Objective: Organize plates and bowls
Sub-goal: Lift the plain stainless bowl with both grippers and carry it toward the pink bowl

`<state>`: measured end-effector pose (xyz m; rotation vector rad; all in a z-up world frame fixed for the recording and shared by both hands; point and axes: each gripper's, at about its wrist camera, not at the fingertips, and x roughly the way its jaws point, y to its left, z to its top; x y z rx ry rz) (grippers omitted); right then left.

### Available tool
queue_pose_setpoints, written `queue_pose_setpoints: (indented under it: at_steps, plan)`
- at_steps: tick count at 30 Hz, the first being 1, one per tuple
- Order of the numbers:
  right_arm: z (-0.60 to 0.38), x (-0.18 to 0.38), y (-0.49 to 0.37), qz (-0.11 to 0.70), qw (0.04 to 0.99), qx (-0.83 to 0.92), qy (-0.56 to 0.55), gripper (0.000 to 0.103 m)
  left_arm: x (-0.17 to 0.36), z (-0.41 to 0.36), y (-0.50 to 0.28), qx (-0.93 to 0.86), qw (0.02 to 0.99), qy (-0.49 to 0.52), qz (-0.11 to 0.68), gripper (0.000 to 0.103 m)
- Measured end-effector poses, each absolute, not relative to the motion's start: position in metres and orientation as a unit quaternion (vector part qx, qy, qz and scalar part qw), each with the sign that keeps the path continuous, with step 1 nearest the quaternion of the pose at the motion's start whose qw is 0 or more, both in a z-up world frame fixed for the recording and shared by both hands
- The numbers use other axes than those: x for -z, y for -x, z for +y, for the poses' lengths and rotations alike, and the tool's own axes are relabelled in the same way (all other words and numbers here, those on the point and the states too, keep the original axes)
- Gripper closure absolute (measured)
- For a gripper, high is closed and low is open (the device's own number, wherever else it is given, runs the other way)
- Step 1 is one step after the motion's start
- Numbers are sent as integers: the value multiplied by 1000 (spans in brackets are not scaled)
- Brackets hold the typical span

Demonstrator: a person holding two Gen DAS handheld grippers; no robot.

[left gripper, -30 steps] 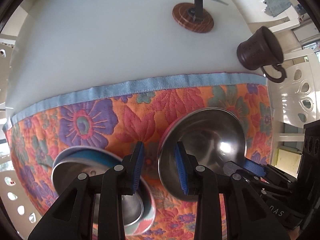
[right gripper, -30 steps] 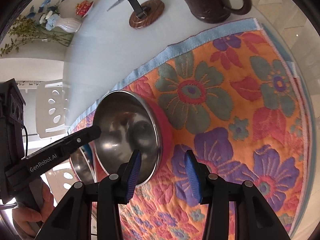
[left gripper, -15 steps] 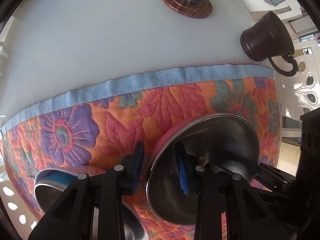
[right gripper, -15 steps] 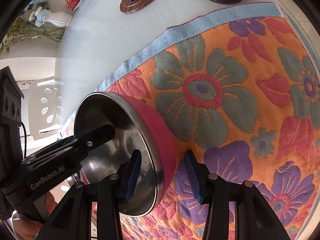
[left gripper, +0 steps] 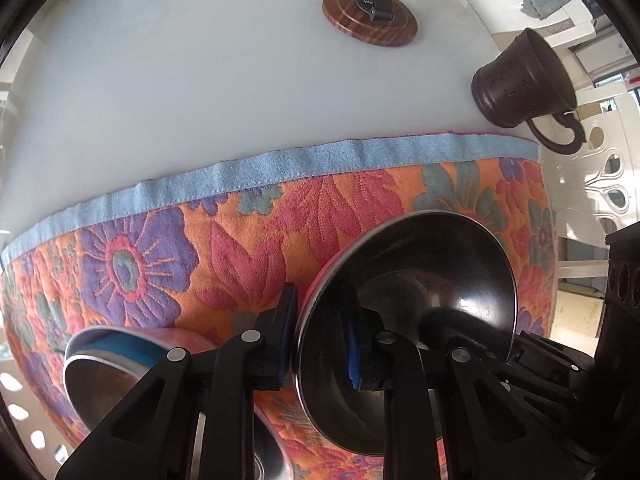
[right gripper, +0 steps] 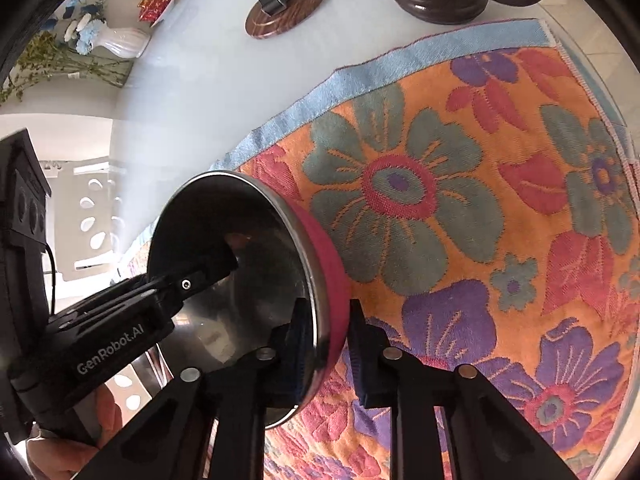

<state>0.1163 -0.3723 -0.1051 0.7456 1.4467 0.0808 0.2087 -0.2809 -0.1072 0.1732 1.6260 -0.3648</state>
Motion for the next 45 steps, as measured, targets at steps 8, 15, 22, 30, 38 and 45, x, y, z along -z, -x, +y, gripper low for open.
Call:
queue_pose_setpoints:
  at_steps: [8, 15, 22, 30, 38, 45]
  plan:
    - [-370, 82, -114, 635, 703, -40, -318, 85, 74, -261, -204, 159, 684, -67, 709, 85]
    - [-361, 61, -109, 629, 713, -54, -306, 85, 41, -242, -197, 147, 696, -48, 701, 85]
    - [-350, 34, -108, 616, 729, -73, -290, 85, 7, -221, -187, 135, 712, -28, 688, 85]
    - [-322, -8, -101, 601, 751, -95, -257, 85, -28, -195, -178, 130, 733, -6, 667, 85]
    - [-274, -66, -118, 588, 779, -113, -186, 85, -71, -148, -182, 129, 758, 33, 638, 84]
    - [-222, -66, -117, 602, 770, -128, -169, 85, -68, -96, -178, 117, 757, 60, 640, 85]
